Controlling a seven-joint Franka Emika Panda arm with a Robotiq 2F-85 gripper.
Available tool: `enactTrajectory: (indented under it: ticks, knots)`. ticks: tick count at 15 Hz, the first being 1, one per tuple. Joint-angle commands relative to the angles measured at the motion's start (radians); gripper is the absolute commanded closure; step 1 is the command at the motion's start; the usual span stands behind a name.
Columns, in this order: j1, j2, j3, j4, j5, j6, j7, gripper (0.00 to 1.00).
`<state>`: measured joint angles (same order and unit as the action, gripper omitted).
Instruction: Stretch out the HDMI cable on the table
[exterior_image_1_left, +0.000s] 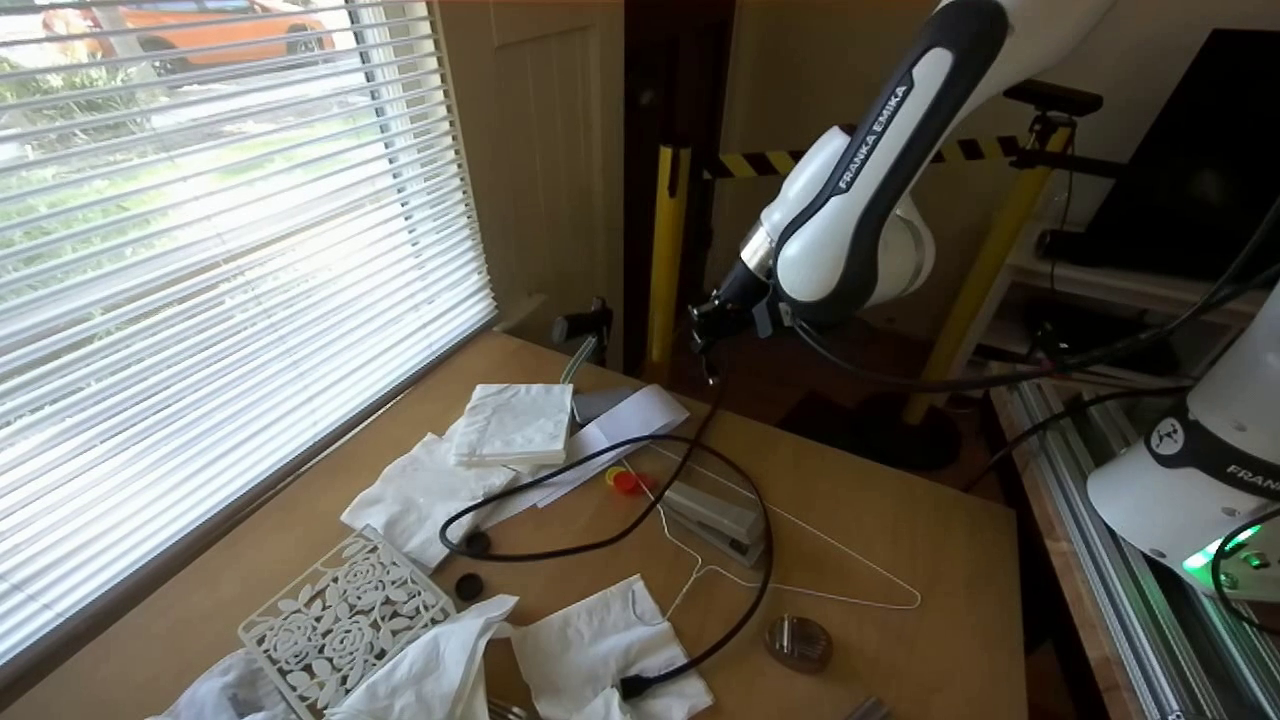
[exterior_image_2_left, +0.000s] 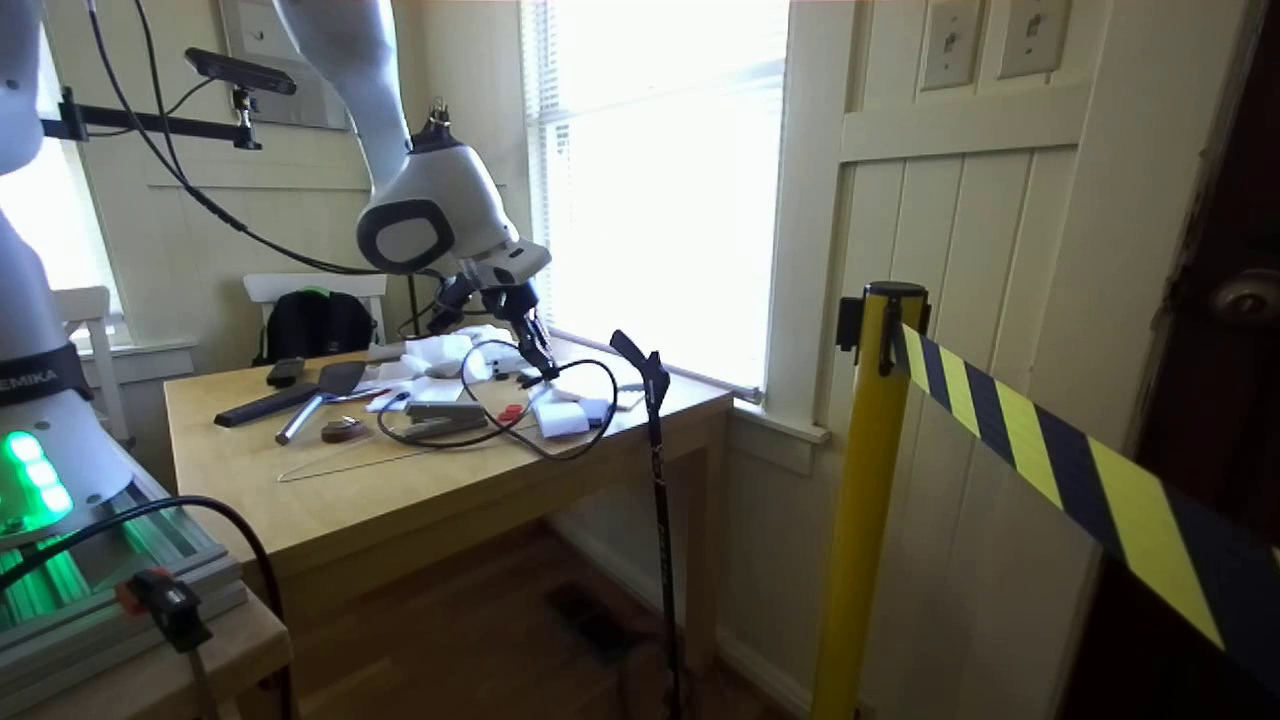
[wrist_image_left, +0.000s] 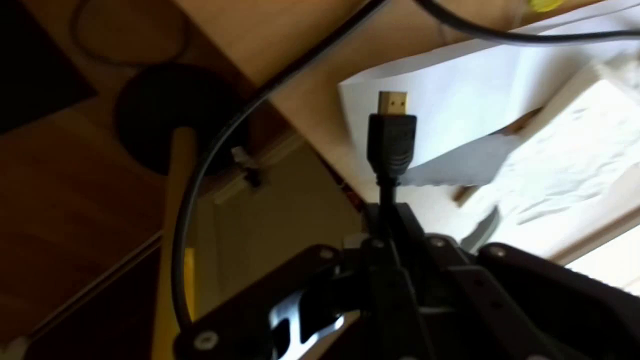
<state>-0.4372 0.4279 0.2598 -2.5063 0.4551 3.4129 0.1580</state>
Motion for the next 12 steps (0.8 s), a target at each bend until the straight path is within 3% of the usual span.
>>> enactTrajectory:
  ticks: [1,6,7,9,12]
  knots:
    - [0.272,0.069,-0.266,0.008,0.229,0.07,-0.157,0.98]
    - [0.654,0.287,-0.562,0.104,0.59,0.076,-0.317,0.98]
    - [0.731,0.333,-0.612,0.122,0.664,0.059,-0.35,0.67]
    - [0.884,0.424,-0.721,0.15,0.798,0.014,-0.414,0.6]
    - [1.113,0.552,-0.896,0.146,0.903,-0.091,-0.467,0.39]
